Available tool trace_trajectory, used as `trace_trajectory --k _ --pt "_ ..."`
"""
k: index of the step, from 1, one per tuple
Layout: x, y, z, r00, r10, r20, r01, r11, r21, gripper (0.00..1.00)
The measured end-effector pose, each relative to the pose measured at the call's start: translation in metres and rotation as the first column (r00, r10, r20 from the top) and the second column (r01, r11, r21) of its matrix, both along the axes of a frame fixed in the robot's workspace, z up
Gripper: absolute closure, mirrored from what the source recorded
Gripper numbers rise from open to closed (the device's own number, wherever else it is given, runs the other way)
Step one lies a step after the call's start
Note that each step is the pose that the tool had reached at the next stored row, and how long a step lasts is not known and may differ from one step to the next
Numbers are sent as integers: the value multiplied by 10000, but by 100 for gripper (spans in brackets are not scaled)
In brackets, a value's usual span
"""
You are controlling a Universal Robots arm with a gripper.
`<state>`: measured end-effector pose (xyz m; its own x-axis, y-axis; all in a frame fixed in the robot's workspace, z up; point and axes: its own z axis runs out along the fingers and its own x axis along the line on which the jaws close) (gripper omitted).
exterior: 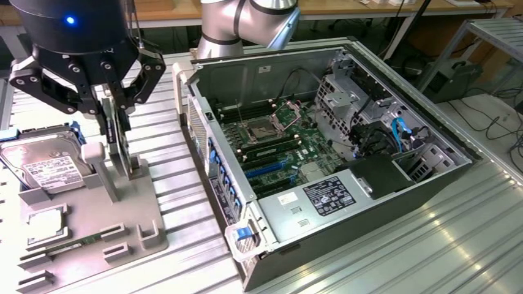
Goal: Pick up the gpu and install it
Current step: 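Pick up the gpu and move the gpu toward the slot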
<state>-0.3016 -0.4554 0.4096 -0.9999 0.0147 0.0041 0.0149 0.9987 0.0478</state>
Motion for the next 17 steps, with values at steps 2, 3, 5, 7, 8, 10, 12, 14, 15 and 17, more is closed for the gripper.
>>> trace_trajectory --k 2,3,5,7,8,10,12,14,15,17 --pt "0 0 14 10000 0 0 0 10000 0 73" --pt "0 0 20 10000 0 1 0 10000 0 73" --pt "0 0 31 10000 0 0 0 10000 0 73" --pt "0 0 45 10000 0 0 0 10000 0 73" --pt "0 0 50 10000 0 0 0 10000 0 73" --pt "0 0 57 10000 0 1 0 10000 1 73" --pt "0 0 65 10000 0 0 0 10000 -1 73" --pt "0 0 77 10000 0 -1 0 10000 0 73" --pt "0 0 93 10000 0 0 0 10000 -1 73" --pt "0 0 108 10000 0 -1 0 10000 0 73"
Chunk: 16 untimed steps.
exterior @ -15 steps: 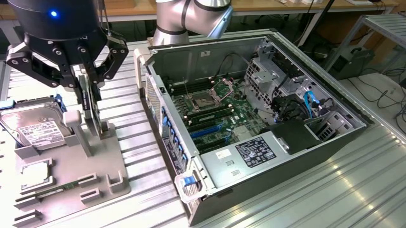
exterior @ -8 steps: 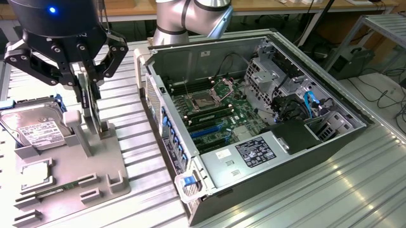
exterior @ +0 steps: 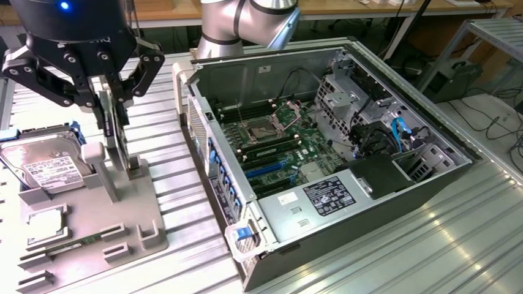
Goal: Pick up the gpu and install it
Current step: 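Pick up the gpu and move the gpu toward the slot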
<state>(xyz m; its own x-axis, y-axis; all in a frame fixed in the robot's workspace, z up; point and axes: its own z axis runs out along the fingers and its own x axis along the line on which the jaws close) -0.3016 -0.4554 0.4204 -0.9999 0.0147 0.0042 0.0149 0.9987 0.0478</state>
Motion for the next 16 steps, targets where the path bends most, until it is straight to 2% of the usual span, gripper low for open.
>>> trace_trajectory --k 16 --pt "0 0 83 10000 0 0 0 10000 0 73"
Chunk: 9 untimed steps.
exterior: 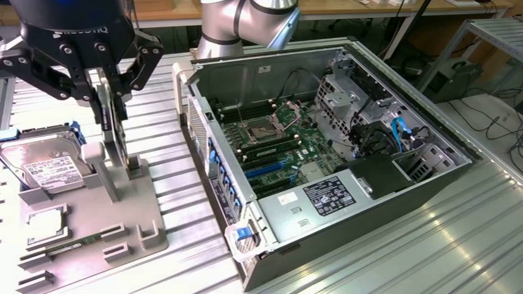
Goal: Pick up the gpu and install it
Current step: 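Pick up the gpu and move the gpu toward the slot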
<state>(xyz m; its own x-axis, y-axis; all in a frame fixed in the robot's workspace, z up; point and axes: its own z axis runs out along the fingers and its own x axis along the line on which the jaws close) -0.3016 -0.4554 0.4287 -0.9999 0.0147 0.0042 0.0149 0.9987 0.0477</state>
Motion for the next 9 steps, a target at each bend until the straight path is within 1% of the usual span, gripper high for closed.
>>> trace_trajectory --k 9 --pt "0 0 60 10000 0 0 0 10000 -1 73"
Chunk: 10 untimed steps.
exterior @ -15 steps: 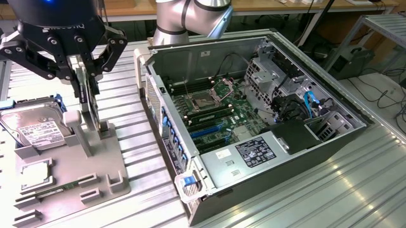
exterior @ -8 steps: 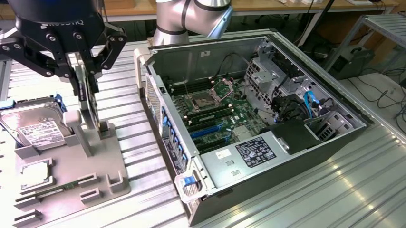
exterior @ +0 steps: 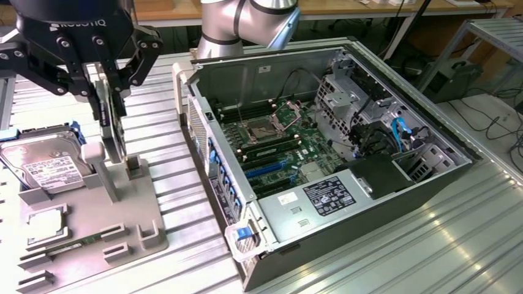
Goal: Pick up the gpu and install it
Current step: 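Pick up the gpu and move the gpu toward the slot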
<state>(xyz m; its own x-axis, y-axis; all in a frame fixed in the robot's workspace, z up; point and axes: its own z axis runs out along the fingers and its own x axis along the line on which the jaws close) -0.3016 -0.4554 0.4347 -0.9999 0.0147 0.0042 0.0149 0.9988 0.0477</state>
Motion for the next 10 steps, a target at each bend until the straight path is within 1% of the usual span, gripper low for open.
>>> trace_trajectory --k 5,8,10 --pt "0 0 64 10000 0 1 0 10000 0 73" --pt "0 0 87 10000 0 0 0 10000 -1 73" --pt "1 0 109 10000 1 -1 -1 10000 -10 73"
